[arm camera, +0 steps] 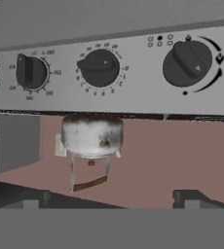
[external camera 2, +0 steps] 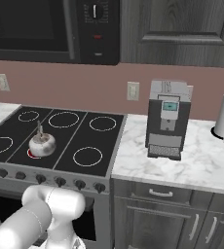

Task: The kettle is done boiling. Turn off the stove, then wait for 300 timesteps before moving the kettle to the dining table.

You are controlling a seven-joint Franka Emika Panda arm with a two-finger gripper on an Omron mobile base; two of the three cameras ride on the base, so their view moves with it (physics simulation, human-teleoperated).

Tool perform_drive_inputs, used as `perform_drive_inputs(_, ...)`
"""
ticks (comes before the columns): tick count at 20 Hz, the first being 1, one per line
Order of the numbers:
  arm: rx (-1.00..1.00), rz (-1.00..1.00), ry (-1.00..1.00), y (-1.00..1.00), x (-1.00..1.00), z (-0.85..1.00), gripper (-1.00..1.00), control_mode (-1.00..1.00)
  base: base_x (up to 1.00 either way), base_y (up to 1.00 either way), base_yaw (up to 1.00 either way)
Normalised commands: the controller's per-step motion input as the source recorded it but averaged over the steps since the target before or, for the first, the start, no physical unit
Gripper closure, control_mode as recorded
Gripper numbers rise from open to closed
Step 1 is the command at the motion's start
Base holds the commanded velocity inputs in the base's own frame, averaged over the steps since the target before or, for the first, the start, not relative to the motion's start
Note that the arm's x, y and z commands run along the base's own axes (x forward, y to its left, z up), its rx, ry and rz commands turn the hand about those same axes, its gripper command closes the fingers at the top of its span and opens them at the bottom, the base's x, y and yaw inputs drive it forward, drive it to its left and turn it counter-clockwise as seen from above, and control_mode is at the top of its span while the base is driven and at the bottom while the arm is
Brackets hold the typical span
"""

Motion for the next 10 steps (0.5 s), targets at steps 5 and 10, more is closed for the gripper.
perform_drive_inputs(5,-0.12,0.01,0.05,0.03,0.06,-0.13,-1.00,-1.00,0.00,0.00,0.00)
perform_drive_inputs(10,-0.06,0.00,0.00,0.00,0.03,-0.13,-1.00,-1.00,0.00,0.00,0.00)
